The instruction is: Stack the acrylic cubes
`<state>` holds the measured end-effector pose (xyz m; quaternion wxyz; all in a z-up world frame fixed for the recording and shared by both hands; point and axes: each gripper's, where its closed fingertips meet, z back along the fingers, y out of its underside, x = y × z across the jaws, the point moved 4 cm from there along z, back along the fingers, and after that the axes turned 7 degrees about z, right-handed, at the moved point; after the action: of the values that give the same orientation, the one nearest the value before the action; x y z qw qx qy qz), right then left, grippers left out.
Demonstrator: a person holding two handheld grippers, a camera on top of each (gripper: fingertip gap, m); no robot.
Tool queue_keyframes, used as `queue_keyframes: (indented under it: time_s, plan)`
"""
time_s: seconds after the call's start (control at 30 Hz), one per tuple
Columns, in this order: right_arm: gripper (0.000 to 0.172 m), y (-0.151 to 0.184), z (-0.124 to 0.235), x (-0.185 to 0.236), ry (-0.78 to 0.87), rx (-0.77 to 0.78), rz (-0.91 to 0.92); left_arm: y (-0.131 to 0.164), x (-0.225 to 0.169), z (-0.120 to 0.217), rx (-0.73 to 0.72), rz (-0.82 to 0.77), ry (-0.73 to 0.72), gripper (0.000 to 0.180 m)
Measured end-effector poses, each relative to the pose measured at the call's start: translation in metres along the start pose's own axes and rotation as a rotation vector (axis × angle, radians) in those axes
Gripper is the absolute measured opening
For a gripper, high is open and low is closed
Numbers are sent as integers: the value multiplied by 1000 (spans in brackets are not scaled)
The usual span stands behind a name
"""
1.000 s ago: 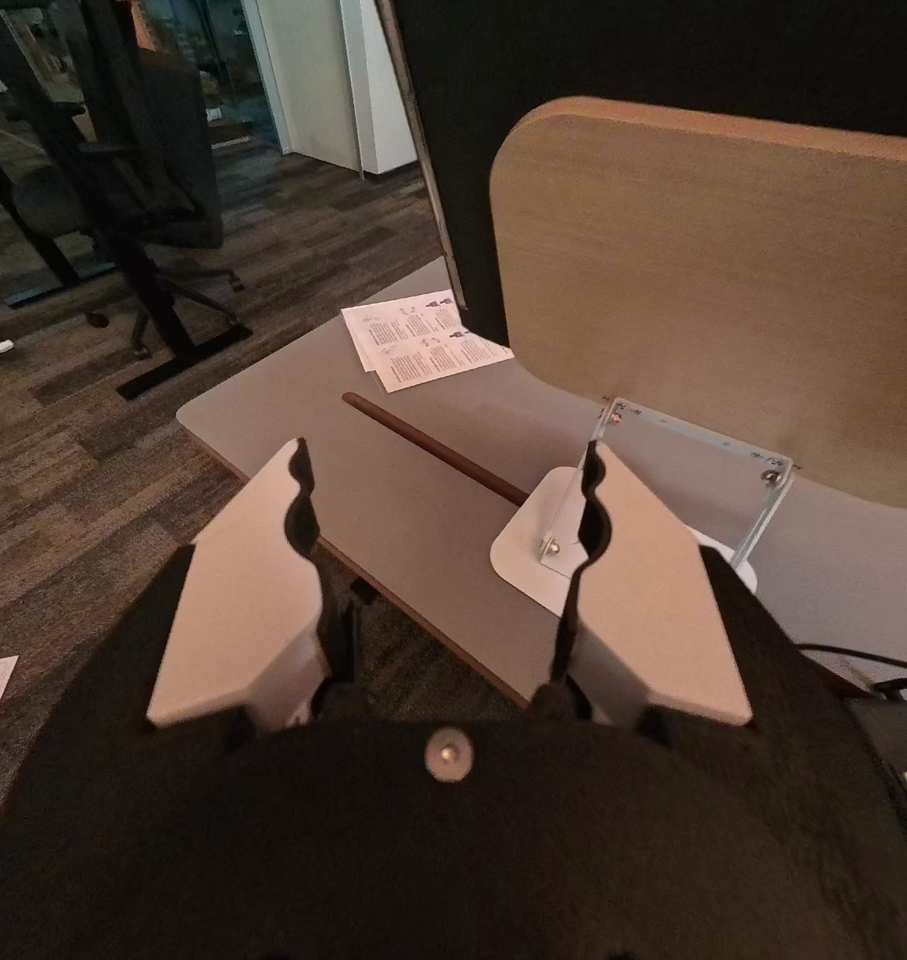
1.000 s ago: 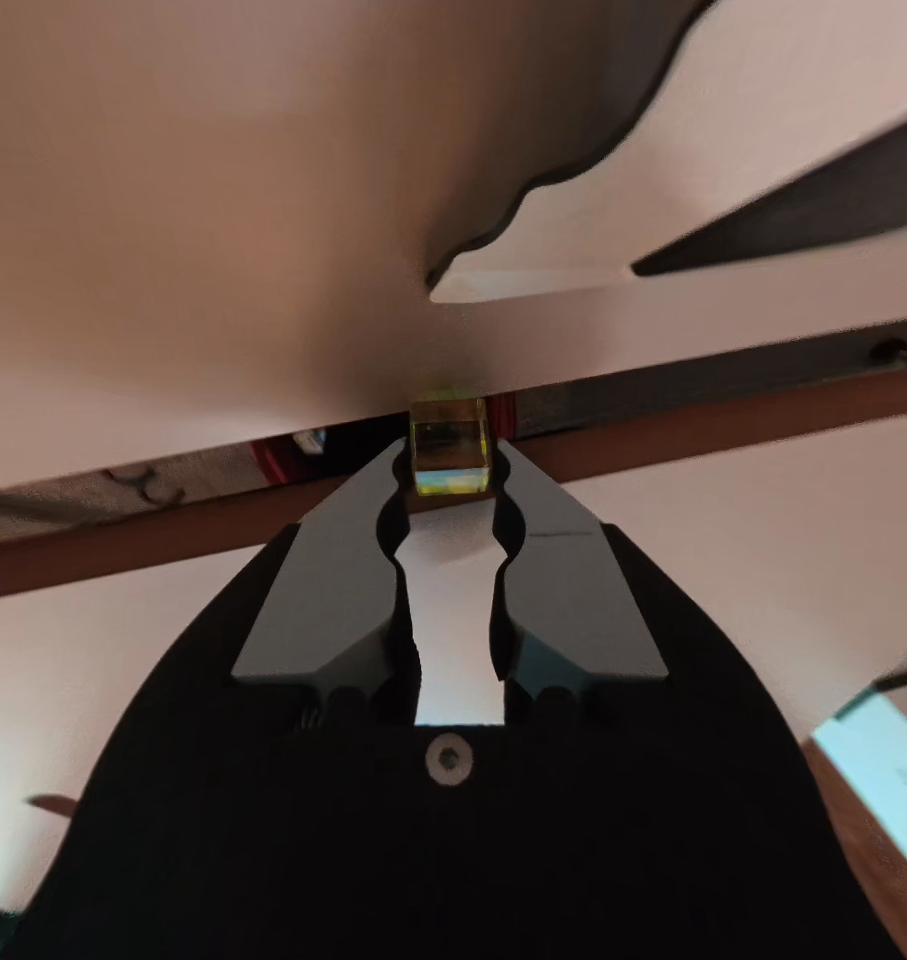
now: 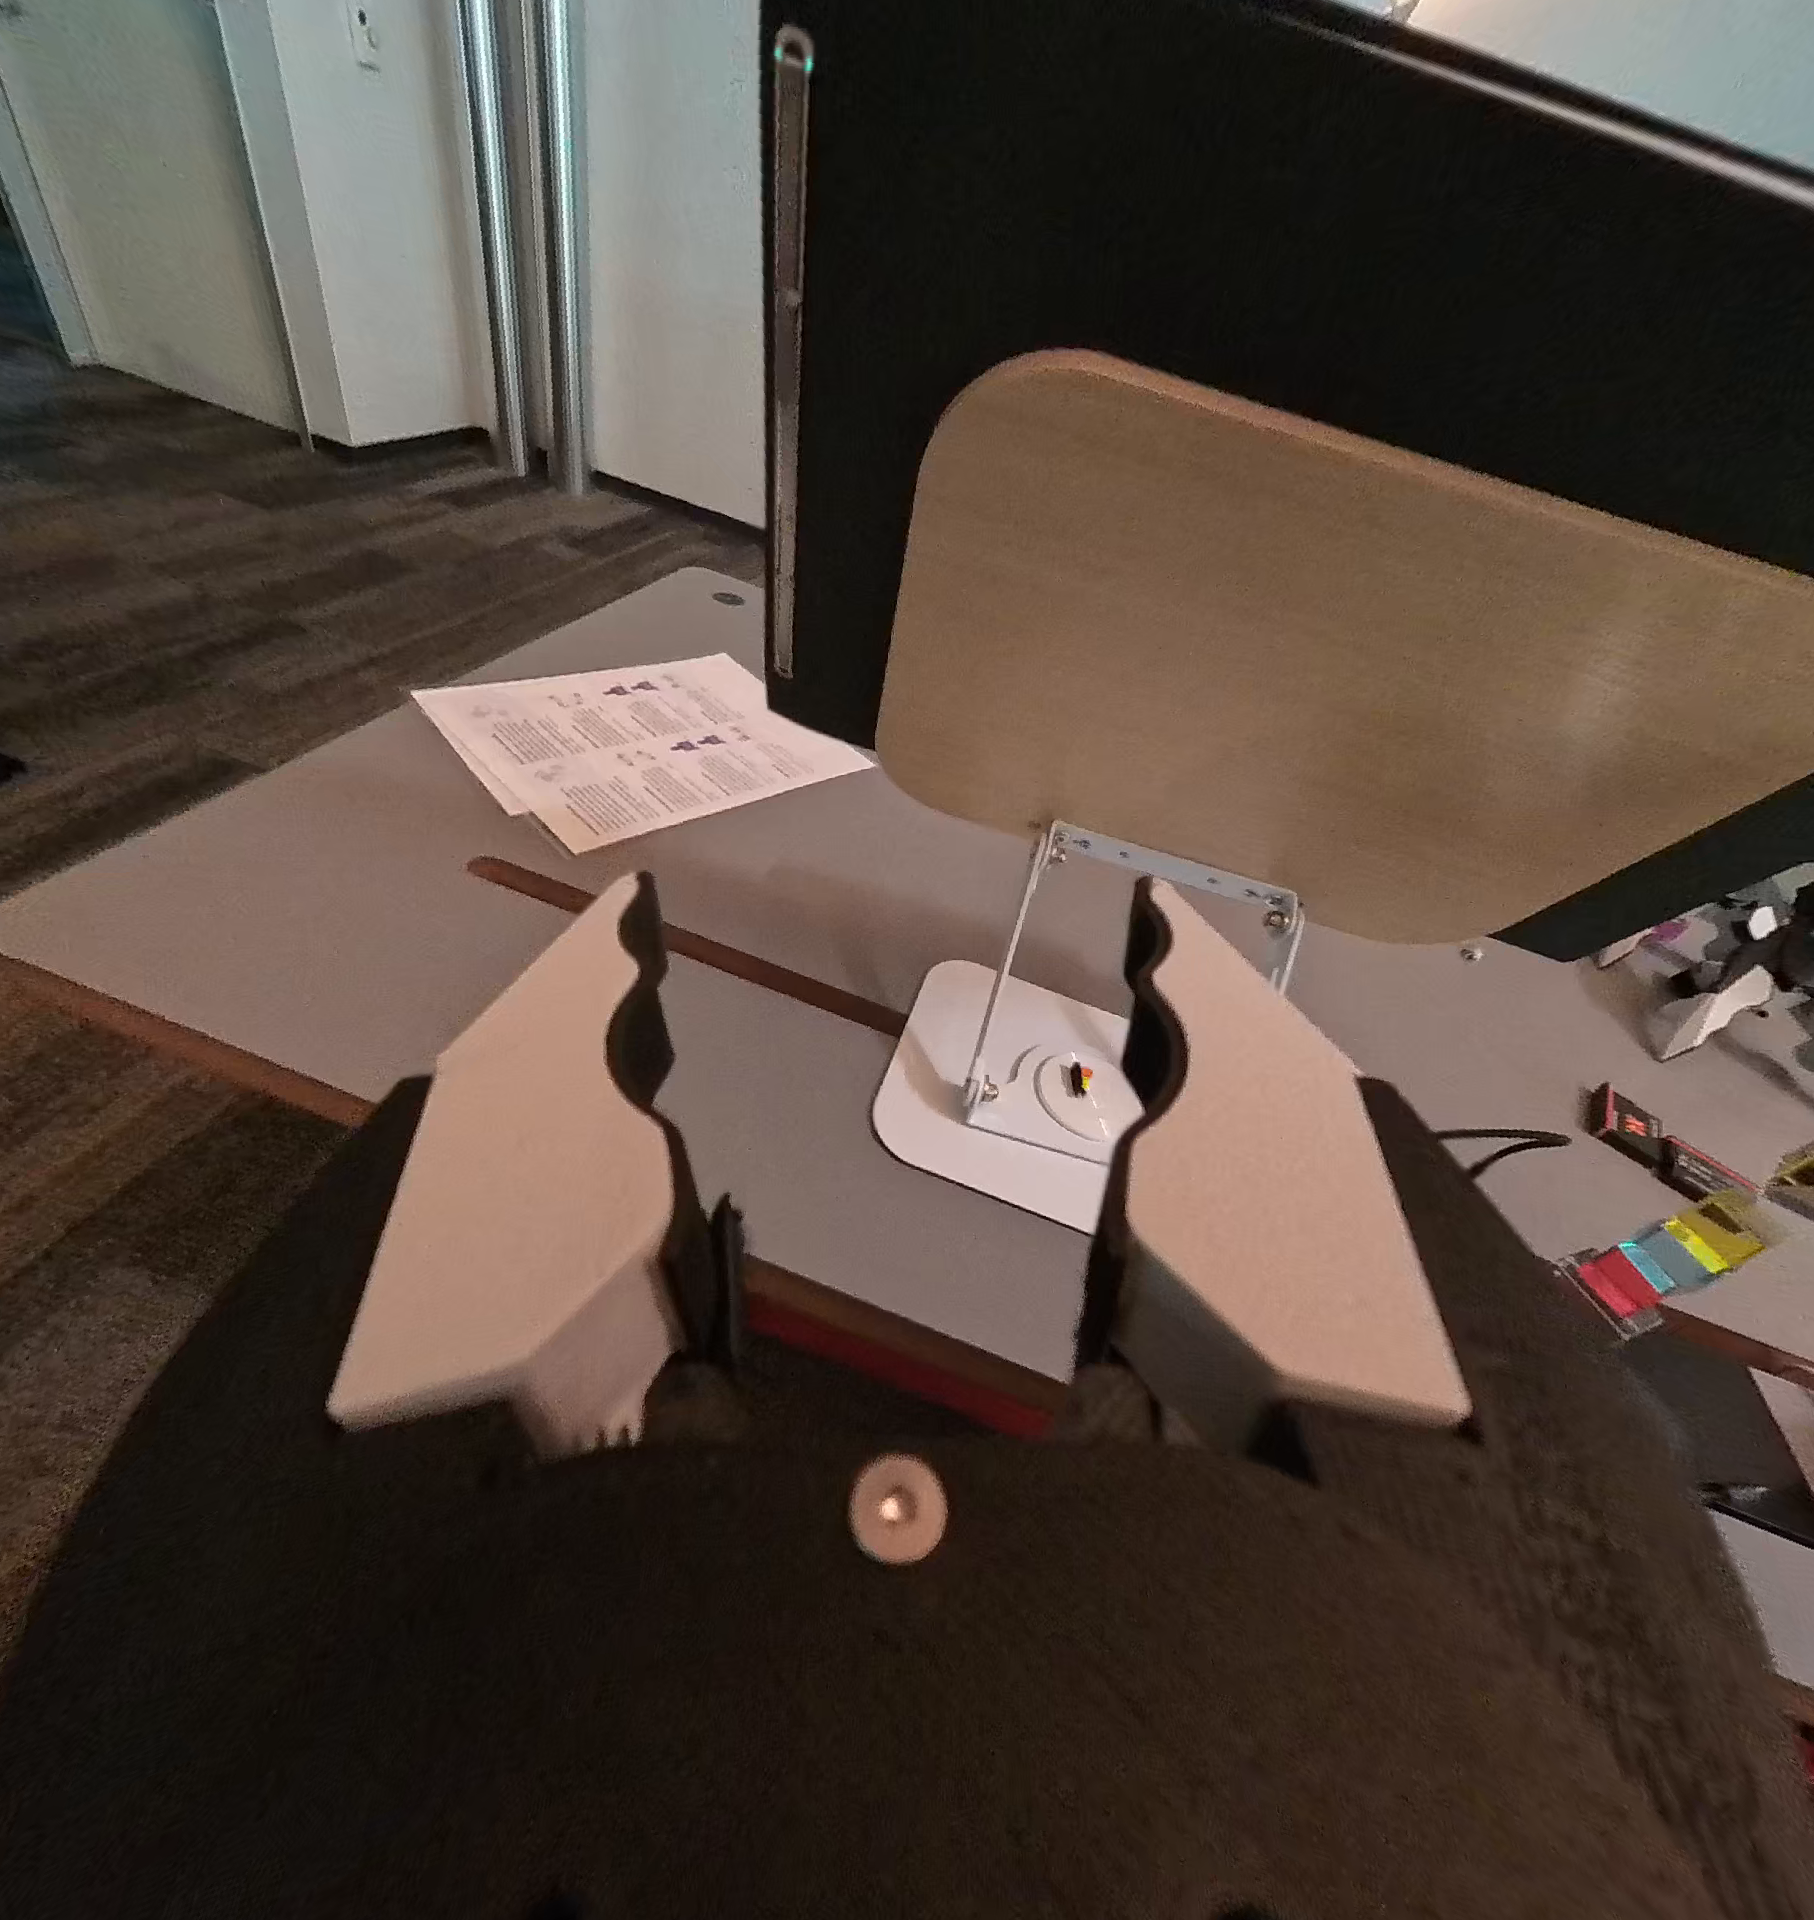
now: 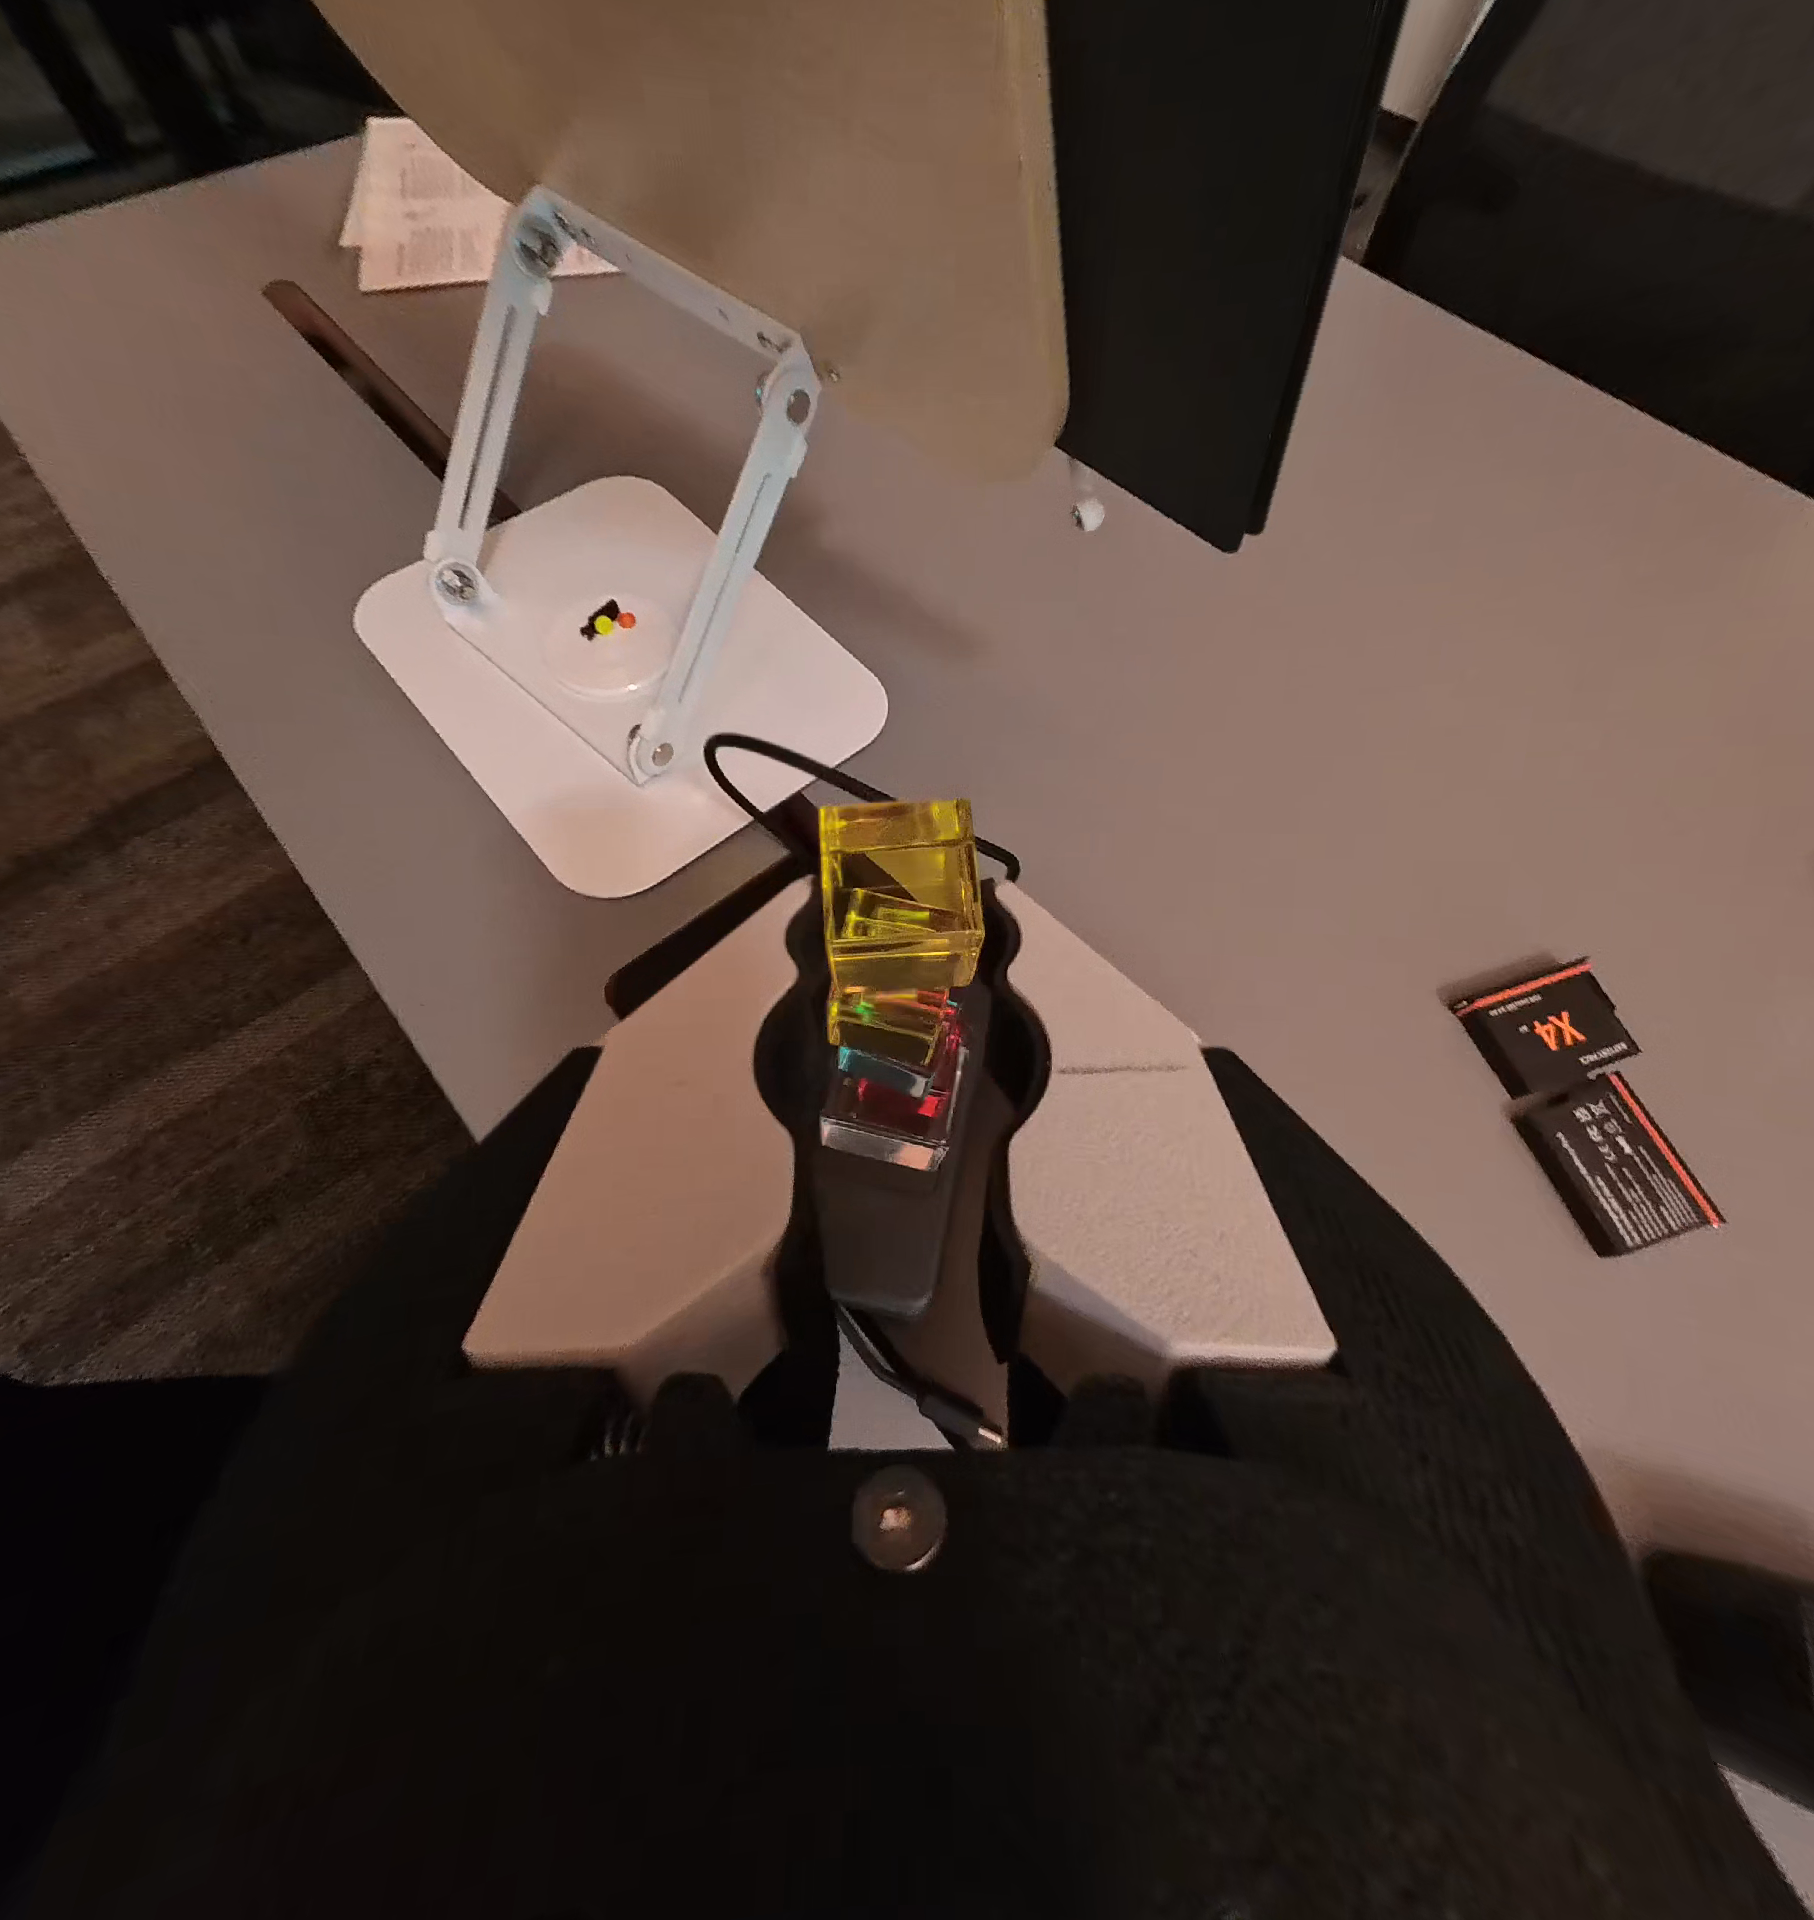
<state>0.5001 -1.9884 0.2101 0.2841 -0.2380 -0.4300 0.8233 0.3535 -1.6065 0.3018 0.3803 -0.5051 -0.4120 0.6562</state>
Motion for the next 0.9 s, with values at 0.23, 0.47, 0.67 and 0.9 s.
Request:
queue_keyframes:
  time_s: [0.23, 0.47, 0.67, 0.9]
  plan:
    - [27, 7, -9, 2, -35, 49, -15, 5, -6, 9, 16, -38, 14, 85]
    - [27, 15, -10, 3, -42, 62, -31, 10, -6, 14, 22, 0, 9, 84]
    - [27, 15, -11, 0, -42, 62, -23, 14, -11, 12, 27, 15, 20, 83]
    - [65, 10, 2, 3, -54, 13, -32, 17, -18, 12, 32, 19, 26, 85]
